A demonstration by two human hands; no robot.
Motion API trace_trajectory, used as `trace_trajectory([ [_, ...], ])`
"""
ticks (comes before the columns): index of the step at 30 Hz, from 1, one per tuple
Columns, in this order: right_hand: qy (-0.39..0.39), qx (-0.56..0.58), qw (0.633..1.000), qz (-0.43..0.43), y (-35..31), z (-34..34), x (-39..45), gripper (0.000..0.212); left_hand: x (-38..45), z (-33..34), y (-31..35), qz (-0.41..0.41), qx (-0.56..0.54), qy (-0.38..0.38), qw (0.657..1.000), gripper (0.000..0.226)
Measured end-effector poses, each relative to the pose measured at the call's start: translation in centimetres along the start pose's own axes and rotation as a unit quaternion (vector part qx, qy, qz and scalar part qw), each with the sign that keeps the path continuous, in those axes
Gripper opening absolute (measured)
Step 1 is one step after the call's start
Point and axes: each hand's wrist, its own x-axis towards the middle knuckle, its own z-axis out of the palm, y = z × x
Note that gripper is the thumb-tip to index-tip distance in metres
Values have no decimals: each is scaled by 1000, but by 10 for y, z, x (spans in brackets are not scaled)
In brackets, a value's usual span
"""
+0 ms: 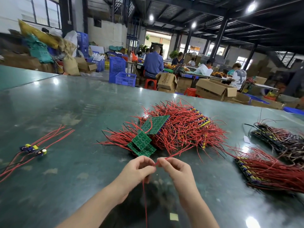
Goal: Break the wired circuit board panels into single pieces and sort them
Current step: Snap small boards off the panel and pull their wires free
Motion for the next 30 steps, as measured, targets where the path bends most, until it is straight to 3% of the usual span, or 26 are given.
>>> trace_trajectory([
  [3,23,9,999,-20,-1,0,0,14,0,-3,1,25,37,15,999,12],
  [11,-9,-36,997,-63,-1,1,2,24,-7,0,12,-5,-43,-49,998,16],
  [17,-16,-44,998,-52,1,1,3,34,-8,0,16,36,28,-66,997,16],
  [23,72,44,996,-24,6,-6,5,16,-7,-1,9,56,70,6,996,11],
  [30,109,56,992,25,8,-7,7,18,-11,3,5,92,155,11,984,12],
])
